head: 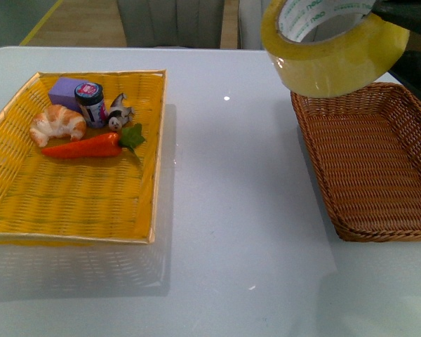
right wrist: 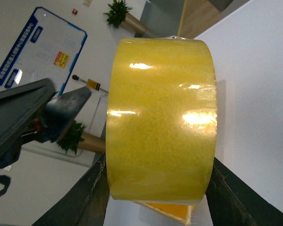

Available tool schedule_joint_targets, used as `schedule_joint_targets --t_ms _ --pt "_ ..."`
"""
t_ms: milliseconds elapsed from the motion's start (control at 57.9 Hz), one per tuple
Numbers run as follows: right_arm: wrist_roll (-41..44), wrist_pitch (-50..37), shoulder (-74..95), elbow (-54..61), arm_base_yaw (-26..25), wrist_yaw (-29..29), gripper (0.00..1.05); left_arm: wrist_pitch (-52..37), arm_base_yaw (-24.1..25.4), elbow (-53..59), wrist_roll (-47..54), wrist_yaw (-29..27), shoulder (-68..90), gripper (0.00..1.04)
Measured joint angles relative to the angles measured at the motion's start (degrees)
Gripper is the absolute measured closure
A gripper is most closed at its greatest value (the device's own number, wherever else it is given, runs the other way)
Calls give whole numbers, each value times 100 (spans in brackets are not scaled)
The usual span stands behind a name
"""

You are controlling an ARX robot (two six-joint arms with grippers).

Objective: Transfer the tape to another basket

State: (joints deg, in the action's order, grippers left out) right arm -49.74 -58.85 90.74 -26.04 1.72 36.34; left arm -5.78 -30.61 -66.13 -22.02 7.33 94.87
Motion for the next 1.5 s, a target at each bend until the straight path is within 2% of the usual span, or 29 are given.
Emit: schedule_joint_targets --t_ms 138,155,190,224,276,397,570,639,673,967,1243,1312,1381,1433,1502 --pt "-4 48 118 -68 -387 13 57 -282 304 468 216 -249 -573 9" --pt "-7 52 153 -92 -433 13 57 -522 297 592 380 -584 -640 11" --pt "-28 57 256 -170 -540 2 57 -1545 343 1091 870 -1735 -879 20" --pt "-48 59 398 -271 -625 -13 57 -2391 452 1668 1303 -2551 -1191 29" --pt "-50 85 522 -354 -691 -48 57 -2876 588 2114 1567 -2885 -1471 36" --pt "-114 140 944 -623 -885 -240 57 -3458 1021 3171 1952 -2761 -2184 57" --pt "-199 203 1626 -1126 -942 -409 57 -3652 1436 4214 2083 -2306 -2785 86" --pt "-234 229 1996 -1375 -970 -575 57 -3707 1615 4572 2103 -2103 -3101 100" --pt "-262 240 2135 -1475 -988 -627 57 -3716 1679 4688 2098 -2048 -3220 103" --pt "-490 643 3386 -2490 -1036 -1200 57 -3620 2199 5560 2138 -1558 -4203 103" --pt "-564 957 3939 -2796 -1036 -1580 57 -3178 2527 6039 2140 -1239 -5121 103" --pt "-553 1071 3982 -2798 -1036 -1672 57 -3010 2850 6133 2144 -798 -5370 103" --pt "-551 1095 4015 -2789 -1038 -1690 57 -2852 3014 6212 2144 -785 -5606 103" --pt "-540 1038 4015 -2741 -1043 -1705 44 -2667 3036 6277 2144 -748 -5869 103" --pt "-533 990 3989 -2623 -1056 -1698 31 -2553 3036 6352 2144 -734 -6054 103"
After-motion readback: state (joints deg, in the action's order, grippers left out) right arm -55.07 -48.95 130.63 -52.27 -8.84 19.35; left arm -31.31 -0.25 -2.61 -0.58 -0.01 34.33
